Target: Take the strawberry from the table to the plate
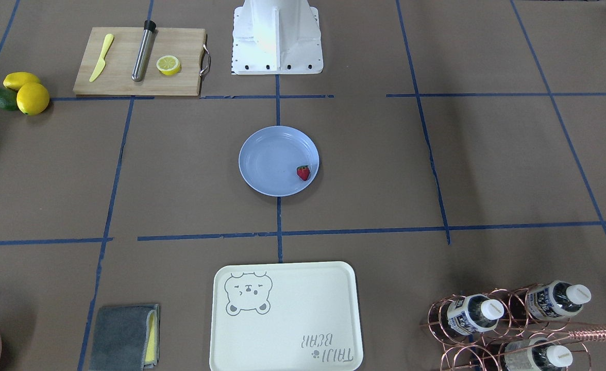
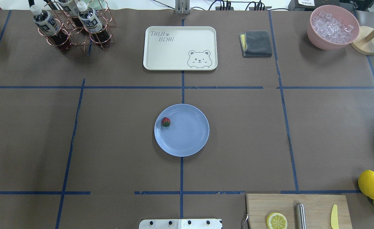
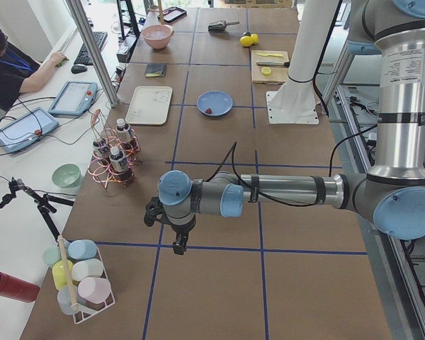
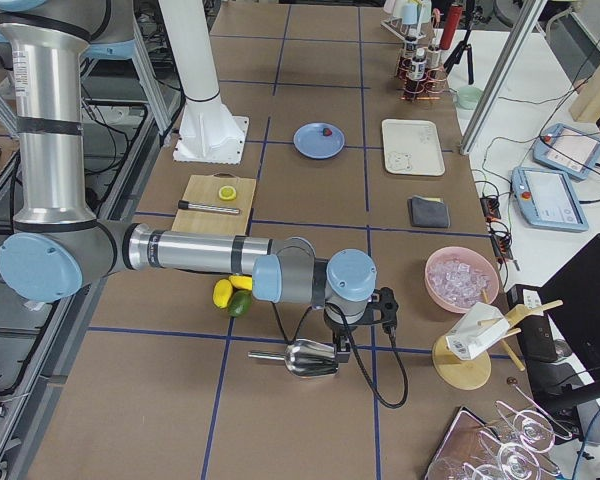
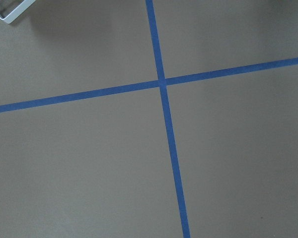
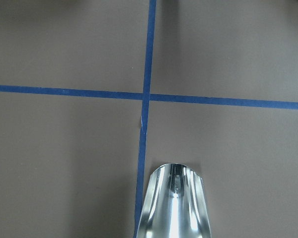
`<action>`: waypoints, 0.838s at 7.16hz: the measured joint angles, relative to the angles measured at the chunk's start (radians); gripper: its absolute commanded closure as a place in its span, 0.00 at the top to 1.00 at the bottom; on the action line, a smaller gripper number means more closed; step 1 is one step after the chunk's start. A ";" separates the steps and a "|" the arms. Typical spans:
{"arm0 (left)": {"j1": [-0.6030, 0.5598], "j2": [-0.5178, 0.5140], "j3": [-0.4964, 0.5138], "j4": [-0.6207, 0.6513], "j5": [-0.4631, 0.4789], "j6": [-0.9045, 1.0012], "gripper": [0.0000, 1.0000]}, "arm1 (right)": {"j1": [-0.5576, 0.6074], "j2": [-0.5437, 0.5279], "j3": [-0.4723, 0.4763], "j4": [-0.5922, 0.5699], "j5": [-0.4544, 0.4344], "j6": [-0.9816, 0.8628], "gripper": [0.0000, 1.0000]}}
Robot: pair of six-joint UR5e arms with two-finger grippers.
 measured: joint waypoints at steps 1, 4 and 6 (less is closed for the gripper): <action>0.000 0.000 0.001 0.001 0.000 -0.004 1.00 | 0.001 0.001 0.001 0.000 0.000 0.000 1.00; 0.000 0.001 0.006 0.001 -0.001 -0.072 1.00 | 0.002 0.002 0.002 0.001 0.000 0.001 1.00; 0.000 0.003 0.007 0.001 -0.002 -0.086 1.00 | 0.003 0.002 0.003 0.001 0.002 0.002 1.00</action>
